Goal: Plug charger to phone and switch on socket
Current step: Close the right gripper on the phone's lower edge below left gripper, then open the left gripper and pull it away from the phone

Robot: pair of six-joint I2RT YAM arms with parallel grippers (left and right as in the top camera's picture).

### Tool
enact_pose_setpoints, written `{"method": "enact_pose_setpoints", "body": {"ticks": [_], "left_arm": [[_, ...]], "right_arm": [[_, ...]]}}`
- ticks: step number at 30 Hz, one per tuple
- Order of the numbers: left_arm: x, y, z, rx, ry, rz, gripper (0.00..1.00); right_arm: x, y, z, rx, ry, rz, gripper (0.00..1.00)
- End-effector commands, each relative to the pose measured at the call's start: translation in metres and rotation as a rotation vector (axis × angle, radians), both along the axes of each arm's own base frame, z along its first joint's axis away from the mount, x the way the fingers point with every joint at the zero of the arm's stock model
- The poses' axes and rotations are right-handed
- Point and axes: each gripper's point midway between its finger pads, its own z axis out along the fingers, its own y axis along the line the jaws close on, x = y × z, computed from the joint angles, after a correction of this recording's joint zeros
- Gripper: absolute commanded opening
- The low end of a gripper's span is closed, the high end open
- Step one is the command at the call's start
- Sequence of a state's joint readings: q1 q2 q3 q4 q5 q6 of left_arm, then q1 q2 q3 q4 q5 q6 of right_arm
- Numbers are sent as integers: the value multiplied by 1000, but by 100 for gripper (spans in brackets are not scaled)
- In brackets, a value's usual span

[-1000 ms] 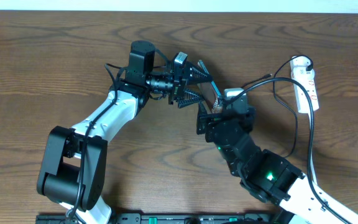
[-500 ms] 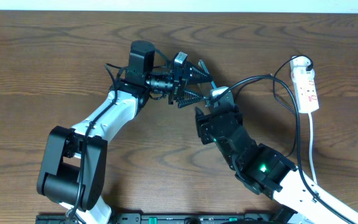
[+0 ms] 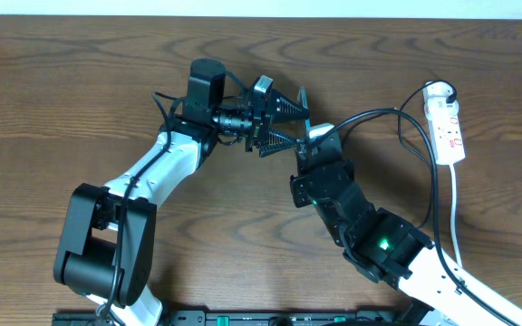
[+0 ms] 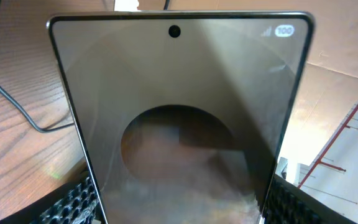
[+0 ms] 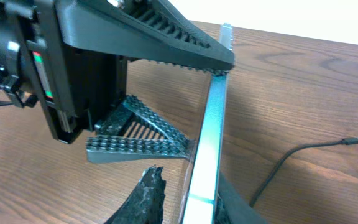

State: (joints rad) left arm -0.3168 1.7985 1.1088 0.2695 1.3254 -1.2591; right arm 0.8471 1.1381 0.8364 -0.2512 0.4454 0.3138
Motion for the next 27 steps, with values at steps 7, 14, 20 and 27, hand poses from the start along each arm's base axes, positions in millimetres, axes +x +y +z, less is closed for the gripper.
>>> {"method": "enact_pose_setpoints", "body": {"ticks": [7, 14, 20, 27], "left_arm": [[-4, 2, 20, -27, -53, -18, 66], [-4, 2, 20, -27, -53, -18, 66], [-4, 2, 20, -27, -54, -18, 67], [8, 9, 26, -39, -114, 18, 67]], "right_arm": [[0, -1, 2, -3, -7, 2, 6], [0, -2, 5, 6, -13, 1, 1], [-3, -5, 16, 32, -34, -1, 1], [-8, -29, 29, 120, -20, -98, 1]]}}
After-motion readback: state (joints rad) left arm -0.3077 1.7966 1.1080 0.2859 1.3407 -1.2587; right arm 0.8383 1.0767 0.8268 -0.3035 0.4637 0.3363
